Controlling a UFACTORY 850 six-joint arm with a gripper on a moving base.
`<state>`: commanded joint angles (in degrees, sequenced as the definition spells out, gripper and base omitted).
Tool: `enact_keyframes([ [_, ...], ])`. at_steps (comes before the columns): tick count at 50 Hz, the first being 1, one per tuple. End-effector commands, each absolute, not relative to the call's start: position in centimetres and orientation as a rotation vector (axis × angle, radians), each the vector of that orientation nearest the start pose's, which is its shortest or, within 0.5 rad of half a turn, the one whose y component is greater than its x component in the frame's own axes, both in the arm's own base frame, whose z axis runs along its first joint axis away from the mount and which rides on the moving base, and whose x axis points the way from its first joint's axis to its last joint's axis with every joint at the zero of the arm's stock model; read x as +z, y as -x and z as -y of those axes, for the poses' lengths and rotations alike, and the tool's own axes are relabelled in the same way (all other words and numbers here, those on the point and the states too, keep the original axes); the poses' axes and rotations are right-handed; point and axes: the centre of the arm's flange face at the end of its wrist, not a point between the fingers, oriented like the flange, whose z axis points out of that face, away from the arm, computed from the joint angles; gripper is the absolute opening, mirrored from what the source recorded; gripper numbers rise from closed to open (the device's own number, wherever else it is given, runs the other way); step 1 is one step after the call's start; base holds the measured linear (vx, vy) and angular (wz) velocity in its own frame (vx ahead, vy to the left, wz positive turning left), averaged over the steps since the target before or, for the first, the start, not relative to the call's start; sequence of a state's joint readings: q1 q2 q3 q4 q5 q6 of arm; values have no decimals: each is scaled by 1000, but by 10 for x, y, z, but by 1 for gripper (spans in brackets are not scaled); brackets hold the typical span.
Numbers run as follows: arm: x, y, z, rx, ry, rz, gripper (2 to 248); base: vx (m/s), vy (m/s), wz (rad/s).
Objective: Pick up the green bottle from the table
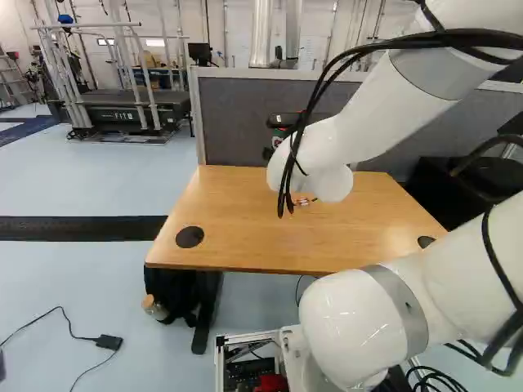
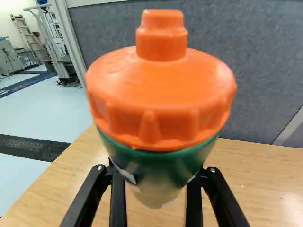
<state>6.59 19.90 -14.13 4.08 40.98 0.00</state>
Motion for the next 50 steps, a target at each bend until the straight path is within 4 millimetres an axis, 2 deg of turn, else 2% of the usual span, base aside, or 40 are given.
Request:
enact_keyframes([
  [25, 430, -312, -29, -1867, 2454, 29, 112, 0, 0, 0],
  [50, 393, -290, -11, -1846, 2515, 14, 112, 0, 0, 0],
])
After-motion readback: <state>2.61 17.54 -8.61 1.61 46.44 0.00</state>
